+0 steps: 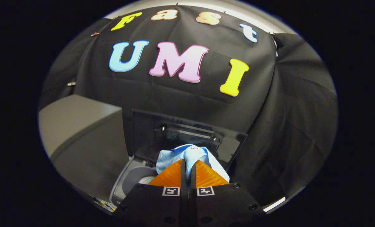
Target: Put the clothes into the washing machine and then close the washing machine lid.
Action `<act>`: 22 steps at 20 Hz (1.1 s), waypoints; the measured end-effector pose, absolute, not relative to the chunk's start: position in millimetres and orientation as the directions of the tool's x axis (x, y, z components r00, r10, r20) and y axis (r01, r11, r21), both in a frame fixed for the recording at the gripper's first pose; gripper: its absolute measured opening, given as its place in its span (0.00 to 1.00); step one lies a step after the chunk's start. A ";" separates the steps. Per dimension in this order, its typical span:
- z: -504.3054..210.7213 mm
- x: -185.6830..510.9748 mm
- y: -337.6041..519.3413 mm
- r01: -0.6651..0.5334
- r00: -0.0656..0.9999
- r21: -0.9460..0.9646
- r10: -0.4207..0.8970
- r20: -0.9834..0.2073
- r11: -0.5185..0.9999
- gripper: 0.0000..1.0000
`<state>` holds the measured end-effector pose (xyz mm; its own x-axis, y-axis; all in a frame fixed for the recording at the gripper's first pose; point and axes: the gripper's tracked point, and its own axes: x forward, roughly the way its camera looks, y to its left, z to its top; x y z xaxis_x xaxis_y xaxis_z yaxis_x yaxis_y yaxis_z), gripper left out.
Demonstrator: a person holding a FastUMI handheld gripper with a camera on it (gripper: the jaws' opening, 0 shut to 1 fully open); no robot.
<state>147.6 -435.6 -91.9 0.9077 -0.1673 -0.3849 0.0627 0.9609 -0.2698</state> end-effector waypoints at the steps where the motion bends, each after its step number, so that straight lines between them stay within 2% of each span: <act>1: -108.3 152.1 -436.4 0.055 0.897 -0.276 -0.168 -0.408 0.960 0.05; 7: -201.6 158.9 -447.8 -0.003 0.818 -0.293 -0.166 -0.550 0.956 0.05; 12: -247.8 151.2 -464.4 -0.004 0.769 -0.293 -0.185 -0.612 0.956 0.05; 20: -324.9 140.6 -463.5 -0.115 0.641 -0.273 -0.138 -0.755 0.955 0.05; 22: -337.9 141.6 -460.8 -0.110 0.627 -0.260 -0.136 -0.767 0.959 0.05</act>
<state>141.6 -460.8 -337.9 0.6268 -0.1364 -0.7671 -0.1100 0.9592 -0.2604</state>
